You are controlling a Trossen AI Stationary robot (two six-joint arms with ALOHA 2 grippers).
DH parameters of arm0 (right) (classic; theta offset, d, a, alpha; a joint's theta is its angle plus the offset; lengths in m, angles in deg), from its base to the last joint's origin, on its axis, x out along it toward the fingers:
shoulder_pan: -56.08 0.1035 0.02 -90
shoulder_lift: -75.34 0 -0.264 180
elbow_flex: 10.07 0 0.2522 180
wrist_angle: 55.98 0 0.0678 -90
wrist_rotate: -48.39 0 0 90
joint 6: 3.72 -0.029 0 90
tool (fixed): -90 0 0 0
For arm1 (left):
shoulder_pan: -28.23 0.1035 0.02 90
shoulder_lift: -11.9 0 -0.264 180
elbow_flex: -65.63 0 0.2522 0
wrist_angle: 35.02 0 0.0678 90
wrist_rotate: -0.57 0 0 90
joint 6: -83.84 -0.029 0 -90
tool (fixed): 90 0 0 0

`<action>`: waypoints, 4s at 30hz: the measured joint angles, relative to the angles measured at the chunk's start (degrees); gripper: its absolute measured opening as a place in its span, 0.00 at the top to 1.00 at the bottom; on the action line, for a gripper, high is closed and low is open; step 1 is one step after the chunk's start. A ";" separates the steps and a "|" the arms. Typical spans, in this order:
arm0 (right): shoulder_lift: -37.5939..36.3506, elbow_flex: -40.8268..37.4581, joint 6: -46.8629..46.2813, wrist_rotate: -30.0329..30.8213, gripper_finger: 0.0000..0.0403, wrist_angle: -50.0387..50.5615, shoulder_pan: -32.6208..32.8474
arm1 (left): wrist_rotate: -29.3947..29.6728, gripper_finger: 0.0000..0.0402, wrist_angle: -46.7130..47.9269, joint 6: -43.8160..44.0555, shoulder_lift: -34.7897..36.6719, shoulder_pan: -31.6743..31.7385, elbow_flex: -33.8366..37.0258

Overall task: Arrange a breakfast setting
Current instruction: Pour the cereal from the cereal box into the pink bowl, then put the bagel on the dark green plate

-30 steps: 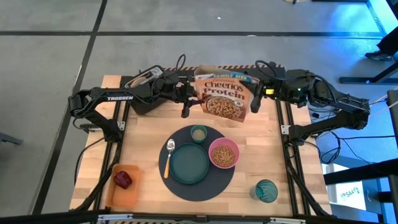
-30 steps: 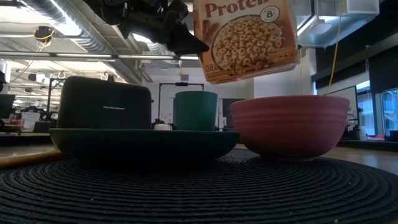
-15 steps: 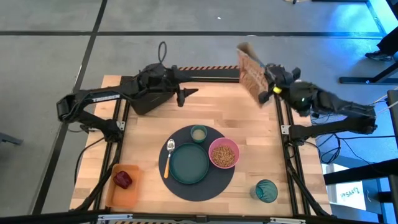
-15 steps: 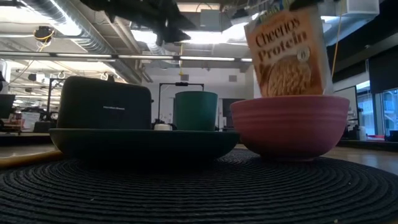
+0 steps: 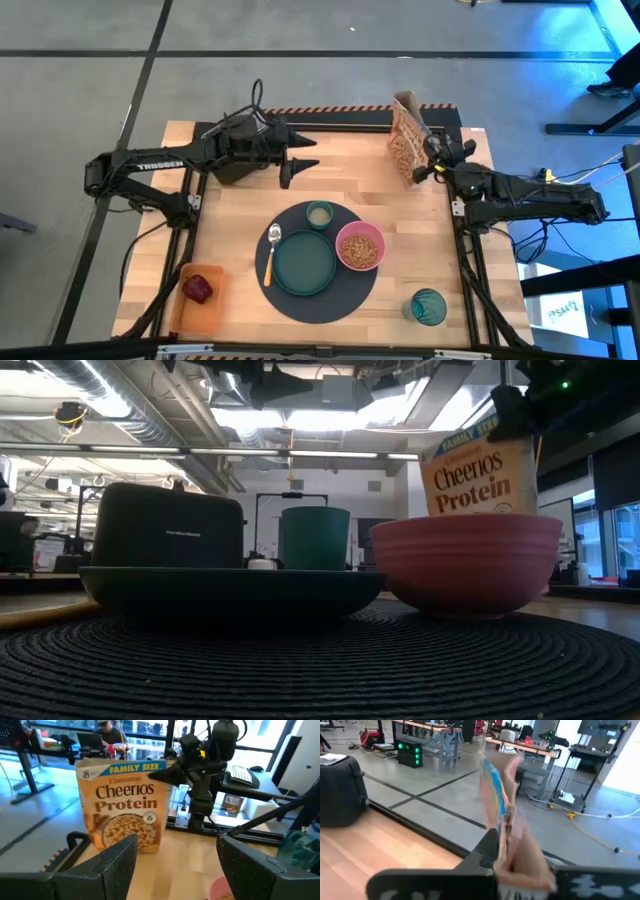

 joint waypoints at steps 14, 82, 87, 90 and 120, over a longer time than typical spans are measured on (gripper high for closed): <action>-2.91 -1.44 -1.32 -5.78 0.70 1.87 0.00 | 4.50 0.34 18.69 1.07 5.53 -5.38 0.02; 9.40 19.61 -7.16 -9.47 0.49 -1.71 0.02 | 12.95 0.74 58.33 -8.21 6.62 42.25 -0.30; 9.13 19.61 -7.16 -9.47 0.49 -1.76 0.02 | 14.44 0.87 58.13 -8.48 7.24 41.74 -0.07; 8.96 19.61 -7.15 -9.47 0.49 -1.74 0.02 | 15.45 0.96 57.89 -8.38 7.69 41.84 0.17; 7.78 19.61 -5.38 -10.63 0.49 -1.58 0.02 | -12.54 0.97 60.68 5.21 10.91 20.75 -22.31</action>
